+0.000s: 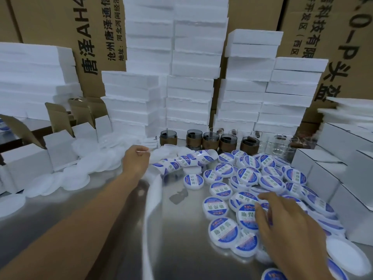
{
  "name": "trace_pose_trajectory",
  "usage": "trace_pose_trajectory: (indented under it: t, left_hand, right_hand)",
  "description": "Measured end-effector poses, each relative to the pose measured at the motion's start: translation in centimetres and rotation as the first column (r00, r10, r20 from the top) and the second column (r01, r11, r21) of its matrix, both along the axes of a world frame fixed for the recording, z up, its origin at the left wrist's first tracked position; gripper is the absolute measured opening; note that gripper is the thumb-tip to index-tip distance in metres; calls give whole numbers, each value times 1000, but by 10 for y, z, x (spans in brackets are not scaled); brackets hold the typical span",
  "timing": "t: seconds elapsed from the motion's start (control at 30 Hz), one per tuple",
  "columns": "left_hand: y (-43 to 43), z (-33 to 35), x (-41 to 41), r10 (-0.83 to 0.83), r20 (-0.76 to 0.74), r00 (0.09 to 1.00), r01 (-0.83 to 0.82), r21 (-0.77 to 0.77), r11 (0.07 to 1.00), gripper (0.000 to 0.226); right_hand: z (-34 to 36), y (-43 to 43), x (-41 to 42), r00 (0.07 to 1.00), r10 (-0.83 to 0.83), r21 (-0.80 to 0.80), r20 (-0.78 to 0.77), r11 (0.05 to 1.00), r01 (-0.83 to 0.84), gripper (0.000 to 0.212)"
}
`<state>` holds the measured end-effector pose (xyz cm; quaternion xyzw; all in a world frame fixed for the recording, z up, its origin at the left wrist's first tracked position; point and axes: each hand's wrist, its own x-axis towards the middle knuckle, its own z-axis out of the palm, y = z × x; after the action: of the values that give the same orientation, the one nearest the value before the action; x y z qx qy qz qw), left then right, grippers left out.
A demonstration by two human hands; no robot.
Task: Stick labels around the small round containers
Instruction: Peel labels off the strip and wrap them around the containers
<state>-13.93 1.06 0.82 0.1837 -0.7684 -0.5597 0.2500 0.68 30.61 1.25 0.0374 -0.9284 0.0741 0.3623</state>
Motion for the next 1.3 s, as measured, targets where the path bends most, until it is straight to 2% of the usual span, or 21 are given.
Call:
trace_pose_trajectory:
  t: [0.07, 0.17, 0.3, 0.47, 0.63, 0.73, 0.77, 0.8, 0.87, 0.93, 1.03, 1.13, 1.2, 1.3]
  left_hand:
    - [-9, -1, -17, 27, 53, 998, -25, -43, 999, 8]
    - [-22, -4, -34, 22, 163, 986, 14, -214, 977, 19]
    - [-29, -13, -43, -32, 267, 963, 165, -491, 856, 35]
    - [-27, -17, -42, -23, 350, 936, 226, -552, 803, 47]
    - [-19, -9, -31, -16, 374, 927, 212, -490, 846, 41]
    - [-12, -10, -14, -20, 280, 960, 146, -434, 889, 11]
    - [-10, -11, -8, -16, 247, 969, 120, -412, 903, 7]
    - [-7, -13, -3, -3, 226, 974, 95, -397, 913, 18]
    - [-2, -13, 8, 3, 217, 976, 76, -355, 932, 27]
    - [5, -10, 20, -9, 197, 980, 68, -294, 953, 25]
    - [21, -2, 48, -22, 66, 998, 37, -235, 971, 15]
    - [44, 3, 88, -153, -133, 979, 145, -72, 987, 13]
    - [59, 6, 112, -261, -196, 945, 264, -13, 964, 12]
    - [76, 9, 136, -399, -279, 873, 432, 68, 899, 10]
  right_hand:
    - [-3, 0, -4, 998, 27, 35, -53, 999, -25, 28]
    - [-5, 1, -8, 996, 36, 35, -83, 999, -33, 29]
    - [-6, 2, -11, 994, 56, 37, -98, 998, -52, 29]
    - [-6, 0, -9, 995, 26, 30, -99, 999, -23, 28]
    - [-8, 1, -6, 997, 16, 22, -79, 1000, -15, 25]
    - [-6, 2, -4, 997, 13, 10, -78, 1000, -12, 26]
    - [-7, 2, -4, 997, 13, 5, -78, 1000, -12, 26]
    - [-7, 2, -3, 997, 13, 5, -74, 1000, -13, 26]
    - [-7, 3, -2, 999, 4, 0, -38, 1000, -4, 22]
    - [-7, 3, 0, 1000, -21, -21, 18, 1000, 21, 15]
    - [-4, 2, 3, 999, -12, -64, 43, 998, 15, 12]
    - [1, -6, 11, 999, 42, -109, 3, 993, -41, 14]
    - [7, -12, 18, 993, 114, -166, -33, 979, -118, 14]
    - [11, -24, 27, 960, 280, -399, 16, 882, -250, 11]
